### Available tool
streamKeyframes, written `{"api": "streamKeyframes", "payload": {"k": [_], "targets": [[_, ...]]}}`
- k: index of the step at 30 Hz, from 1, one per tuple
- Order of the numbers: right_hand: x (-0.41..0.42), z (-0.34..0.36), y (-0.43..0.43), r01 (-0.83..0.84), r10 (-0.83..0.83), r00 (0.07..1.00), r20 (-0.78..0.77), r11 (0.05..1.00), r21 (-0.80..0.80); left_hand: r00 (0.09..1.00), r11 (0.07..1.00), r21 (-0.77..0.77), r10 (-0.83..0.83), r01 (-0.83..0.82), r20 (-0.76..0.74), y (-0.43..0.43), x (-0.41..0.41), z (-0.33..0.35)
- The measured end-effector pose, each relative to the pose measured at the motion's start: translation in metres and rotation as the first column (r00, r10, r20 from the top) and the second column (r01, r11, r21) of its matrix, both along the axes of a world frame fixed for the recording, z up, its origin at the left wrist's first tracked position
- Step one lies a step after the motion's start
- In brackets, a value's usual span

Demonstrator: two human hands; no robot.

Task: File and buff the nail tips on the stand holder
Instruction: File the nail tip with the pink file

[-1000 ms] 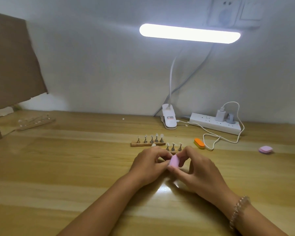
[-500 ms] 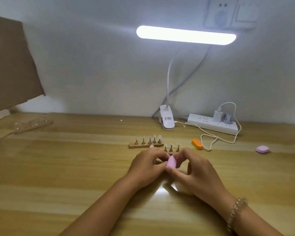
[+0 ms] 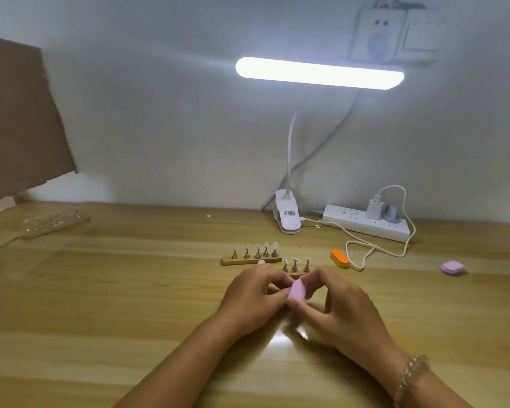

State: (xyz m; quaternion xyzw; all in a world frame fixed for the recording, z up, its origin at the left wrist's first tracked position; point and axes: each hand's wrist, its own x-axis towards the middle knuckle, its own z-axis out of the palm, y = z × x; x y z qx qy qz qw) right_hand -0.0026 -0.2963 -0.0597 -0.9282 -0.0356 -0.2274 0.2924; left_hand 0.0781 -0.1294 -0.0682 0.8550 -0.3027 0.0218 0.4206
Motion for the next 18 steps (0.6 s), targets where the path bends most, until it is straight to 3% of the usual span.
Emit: {"api": "streamKeyframes", "payload": {"k": [4,8,11,15,18], "targets": [[0.0041,0.0026,-0.0055,0.08,-0.08,0.997,-0.011,0.996,0.036,1.0,1.0,0.005,0.011,-0.011,0.028,-0.0004,0.0014,0.0011],[0.0017,0.0012,0.0002,0.01,-0.01,1.0,-0.002,1.0,-0.015,1.0,1.0,0.001,-0.003,0.003,0.022,-0.0005,0.0005,0.0002],[0.0046,0.0008,-0.004,0.085,-0.085,0.996,0.009,0.996,0.01,0.999,1.0,0.011,0.007,-0.007,0.039,-0.001,0.0009,0.0006],[0.0029,0.0007,-0.001,0.003,-0.002,1.0,0.01,1.0,-0.009,1.0,1.0,0.002,-0.003,0.003,0.03,0.0,-0.0003,0.0019],[0.0069,0.0012,-0.0043,0.06,-0.06,0.998,0.003,0.998,0.031,0.998,1.0,0.019,0.015,-0.016,0.055,-0.001,0.0004,0.0022]]}}
